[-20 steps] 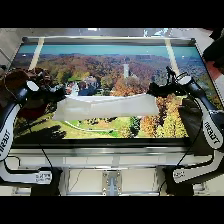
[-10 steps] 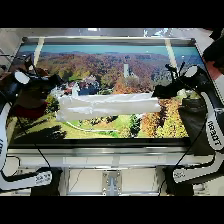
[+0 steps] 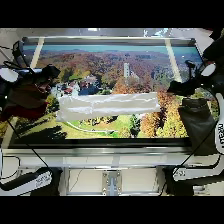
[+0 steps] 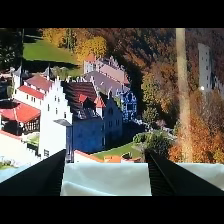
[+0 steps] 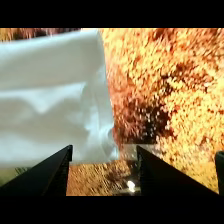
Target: Fold the shirts.
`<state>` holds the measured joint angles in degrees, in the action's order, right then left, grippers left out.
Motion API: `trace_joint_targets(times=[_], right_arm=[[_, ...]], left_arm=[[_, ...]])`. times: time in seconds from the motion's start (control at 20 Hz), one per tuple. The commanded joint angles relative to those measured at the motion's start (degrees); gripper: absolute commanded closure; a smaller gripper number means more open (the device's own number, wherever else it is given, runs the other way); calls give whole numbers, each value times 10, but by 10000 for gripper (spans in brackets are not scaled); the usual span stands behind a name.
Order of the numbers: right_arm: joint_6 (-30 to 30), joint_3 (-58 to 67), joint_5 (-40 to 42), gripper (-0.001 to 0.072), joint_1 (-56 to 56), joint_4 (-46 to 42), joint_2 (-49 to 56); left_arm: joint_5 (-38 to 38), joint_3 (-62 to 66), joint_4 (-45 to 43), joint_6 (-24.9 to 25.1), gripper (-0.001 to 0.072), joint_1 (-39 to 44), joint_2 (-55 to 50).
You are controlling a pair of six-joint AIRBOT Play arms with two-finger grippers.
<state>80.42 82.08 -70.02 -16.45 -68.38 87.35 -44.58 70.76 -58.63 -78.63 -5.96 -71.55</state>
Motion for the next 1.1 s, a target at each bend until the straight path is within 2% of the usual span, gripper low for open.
trace_joint_targets(times=[0.0, 0.1, 0.2, 0.3, 0.4, 0.5, 0.95, 1.0, 1.05], right_arm=[[-24, -14, 44, 267, -93, 206, 28], [-90, -14, -61, 266, -134, 312, 89], [-130, -14, -106, 260, -143, 329, 141], [-148, -14, -79, 190, -134, 323, 178], [-173, -14, -49, 190, -118, 320, 208], [-173, -14, -27, 190, -106, 308, 227], [-173, -14, -33, 192, -25, 261, 246], [-173, -14, -46, 200, -13, 261, 246], [-173, -14, -66, 247, -3, 261, 245]], left_arm=[[1, 0, 4, 33, 140, 13, 4], [0, 0, 4, 33, 138, 30, 4], [1, 0, 4, 33, 128, 52, 4], [3, 0, 4, 33, 128, 71, 4], [5, 0, 4, 33, 127, 85, 4], [5, 0, 4, 32, 127, 92, 4], [5, 0, 4, 32, 128, 117, -12], [5, 0, 4, 32, 129, 120, -17], [4, 0, 4, 32, 130, 125, -26]])
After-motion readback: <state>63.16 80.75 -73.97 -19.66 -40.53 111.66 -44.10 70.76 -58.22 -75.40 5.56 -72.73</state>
